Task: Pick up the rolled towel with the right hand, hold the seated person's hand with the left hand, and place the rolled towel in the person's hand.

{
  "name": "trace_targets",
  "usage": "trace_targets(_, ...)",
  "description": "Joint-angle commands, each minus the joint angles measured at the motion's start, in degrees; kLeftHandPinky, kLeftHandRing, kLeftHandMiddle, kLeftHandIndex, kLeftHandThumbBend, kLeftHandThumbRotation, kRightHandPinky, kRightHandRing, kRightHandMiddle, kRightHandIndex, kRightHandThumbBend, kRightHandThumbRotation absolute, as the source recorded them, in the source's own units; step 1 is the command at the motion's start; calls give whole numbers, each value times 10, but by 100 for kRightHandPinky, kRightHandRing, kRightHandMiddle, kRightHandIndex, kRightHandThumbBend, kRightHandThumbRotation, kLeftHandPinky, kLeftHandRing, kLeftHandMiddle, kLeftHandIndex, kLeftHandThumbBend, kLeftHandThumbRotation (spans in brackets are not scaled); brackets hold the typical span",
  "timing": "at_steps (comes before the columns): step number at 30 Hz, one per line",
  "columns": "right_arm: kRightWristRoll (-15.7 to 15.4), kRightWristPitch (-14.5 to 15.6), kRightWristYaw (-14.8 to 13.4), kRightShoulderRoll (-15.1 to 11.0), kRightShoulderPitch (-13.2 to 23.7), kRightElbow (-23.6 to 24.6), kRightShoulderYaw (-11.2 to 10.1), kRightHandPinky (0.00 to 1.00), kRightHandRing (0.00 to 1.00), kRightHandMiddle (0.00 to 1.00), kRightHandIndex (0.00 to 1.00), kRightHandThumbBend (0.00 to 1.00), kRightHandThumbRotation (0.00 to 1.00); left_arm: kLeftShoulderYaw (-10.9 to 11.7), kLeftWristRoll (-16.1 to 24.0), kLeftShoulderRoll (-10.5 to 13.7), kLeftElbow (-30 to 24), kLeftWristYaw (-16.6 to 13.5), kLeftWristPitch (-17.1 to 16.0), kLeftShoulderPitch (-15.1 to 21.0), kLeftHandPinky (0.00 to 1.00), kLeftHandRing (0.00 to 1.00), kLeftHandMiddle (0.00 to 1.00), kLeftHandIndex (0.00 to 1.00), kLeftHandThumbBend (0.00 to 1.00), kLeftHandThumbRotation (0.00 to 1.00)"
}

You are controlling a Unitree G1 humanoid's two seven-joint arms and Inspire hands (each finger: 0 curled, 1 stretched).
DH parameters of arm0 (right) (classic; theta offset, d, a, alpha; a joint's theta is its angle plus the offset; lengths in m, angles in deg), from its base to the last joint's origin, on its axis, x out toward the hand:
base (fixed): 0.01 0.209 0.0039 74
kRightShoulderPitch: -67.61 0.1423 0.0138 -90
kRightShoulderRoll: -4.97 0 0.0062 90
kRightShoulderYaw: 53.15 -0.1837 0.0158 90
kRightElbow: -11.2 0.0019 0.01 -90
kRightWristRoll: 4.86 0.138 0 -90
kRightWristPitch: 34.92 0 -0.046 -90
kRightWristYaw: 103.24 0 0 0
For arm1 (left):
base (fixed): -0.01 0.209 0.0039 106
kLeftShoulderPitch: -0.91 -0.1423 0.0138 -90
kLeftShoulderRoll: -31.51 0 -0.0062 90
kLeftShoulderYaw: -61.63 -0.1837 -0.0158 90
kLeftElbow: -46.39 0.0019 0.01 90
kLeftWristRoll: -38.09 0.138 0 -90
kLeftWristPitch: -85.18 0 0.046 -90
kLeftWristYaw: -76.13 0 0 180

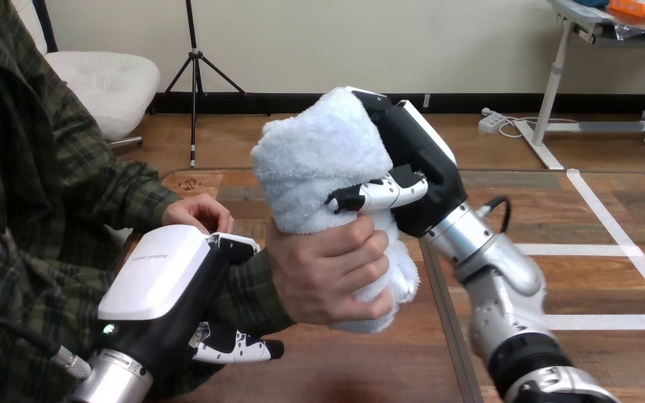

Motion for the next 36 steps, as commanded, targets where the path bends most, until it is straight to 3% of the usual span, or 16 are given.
trace_targets(1,-19,10,-18,-18,1,45,19,59,72,73,76,97,36,-20,-2,-5,-11,10,-1,35,35,38,44,46,99,1)
trace_targets(6,-33,18,-46,-30,-6,62,25,76,88,85,88,99,48,-17,-4,-1,-2,9,-3,37,41,45,50,52,100,7)
trace_targets(9,-39,14,-61,-35,-9,68,29,80,92,88,91,100,51,-15,-5,0,4,7,-5,38,43,47,52,54,100,9)
trace_targets(13,-51,1,-83,-45,-14,75,32,82,94,91,95,100,58,-12,-2,5,20,0,-11,38,46,50,55,58,100,13)
trace_targets(23,-50,17,-105,-67,-22,97,27,84,97,94,98,100,66,-7,11,25,71,-23,-33,43,53,59,65,69,100,27)
trace_targets(36,-43,11,-113,-96,-24,94,19,87,98,95,100,100,69,3,46,53,103,-48,-46,38,83,82,83,89,100,53)
